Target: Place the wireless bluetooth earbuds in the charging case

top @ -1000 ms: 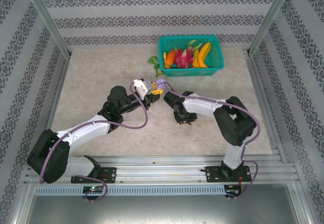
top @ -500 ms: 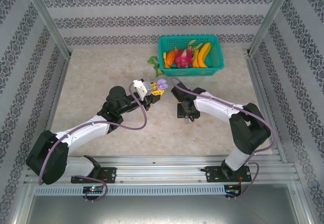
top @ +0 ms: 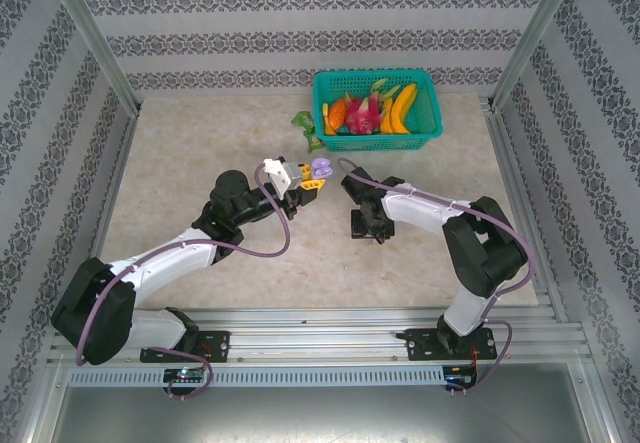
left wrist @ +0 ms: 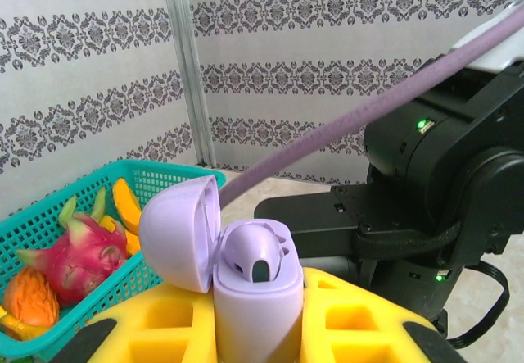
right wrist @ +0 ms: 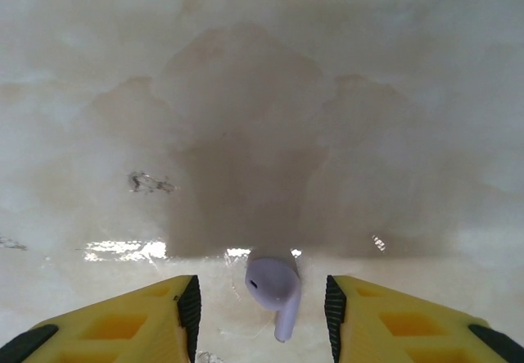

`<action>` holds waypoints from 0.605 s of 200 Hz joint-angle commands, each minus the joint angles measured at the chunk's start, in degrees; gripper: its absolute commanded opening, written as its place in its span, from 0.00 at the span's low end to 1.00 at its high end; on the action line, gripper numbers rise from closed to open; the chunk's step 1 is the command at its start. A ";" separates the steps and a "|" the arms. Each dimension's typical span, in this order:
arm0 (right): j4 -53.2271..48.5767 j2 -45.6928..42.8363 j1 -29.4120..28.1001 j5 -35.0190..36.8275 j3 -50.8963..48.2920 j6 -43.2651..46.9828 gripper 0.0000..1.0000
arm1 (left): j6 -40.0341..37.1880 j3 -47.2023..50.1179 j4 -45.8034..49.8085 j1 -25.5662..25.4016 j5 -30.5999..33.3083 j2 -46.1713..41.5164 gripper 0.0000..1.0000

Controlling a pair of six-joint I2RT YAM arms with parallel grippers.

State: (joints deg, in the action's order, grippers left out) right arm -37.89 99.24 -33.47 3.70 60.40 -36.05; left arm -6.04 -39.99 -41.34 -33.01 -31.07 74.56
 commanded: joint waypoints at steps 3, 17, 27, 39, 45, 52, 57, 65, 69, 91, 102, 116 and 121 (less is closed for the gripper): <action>1.22 1.11 0.43 -0.98 -1.67 0.80 0.45 | -0.15 -1.65 -1.55 -0.76 -1.01 0.13 0.00; 1.50 1.46 0.43 -0.78 -2.08 0.85 0.45 | -0.19 -1.61 -1.53 -0.74 -1.00 0.15 0.00; 1.67 1.79 0.43 -0.54 -2.21 0.94 0.45 | -0.18 -1.59 -1.55 -0.74 -1.03 0.30 0.00; 1.68 2.15 0.43 -0.31 -2.29 1.05 0.44 | -0.11 -1.62 -1.64 -0.74 -1.02 0.27 0.00; 1.75 2.33 0.45 -0.16 -2.31 1.07 0.43 | -0.11 -1.62 -1.64 -0.78 -1.03 0.32 0.00; 1.83 2.49 0.42 0.06 -2.31 1.11 0.43 | -0.11 -1.59 -1.64 -0.74 -0.97 0.32 0.00; 1.85 2.60 0.43 0.14 -2.31 1.16 0.43 | -0.02 -1.62 -1.64 -0.75 -1.01 0.32 0.00; 1.94 2.73 0.43 0.48 -2.31 1.16 0.42 | -0.02 -1.60 -1.67 -0.74 -1.06 0.32 0.00; 2.02 2.80 0.43 0.48 -2.31 1.15 0.42 | -0.03 -1.59 -1.64 -0.74 -1.04 0.27 0.00; 2.29 3.05 0.45 0.92 -2.22 1.03 0.41 | -0.02 -1.58 -1.64 -0.73 -1.00 0.16 0.00; 2.51 3.06 0.43 1.10 -2.22 1.02 0.40 | -0.02 -1.52 -1.64 -0.74 -1.08 0.23 0.00; 2.74 3.13 0.49 1.32 -2.13 0.94 0.40 | -0.03 -1.47 -1.64 -0.74 -1.07 0.16 0.00; 2.82 3.07 0.51 1.46 -2.05 0.90 0.40 | 0.00 -1.46 -1.59 -0.74 -1.03 0.23 0.00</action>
State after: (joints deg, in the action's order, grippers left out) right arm -36.23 100.33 -33.47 3.57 58.63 -35.59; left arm -6.02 -39.99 -41.34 -33.01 -31.07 74.67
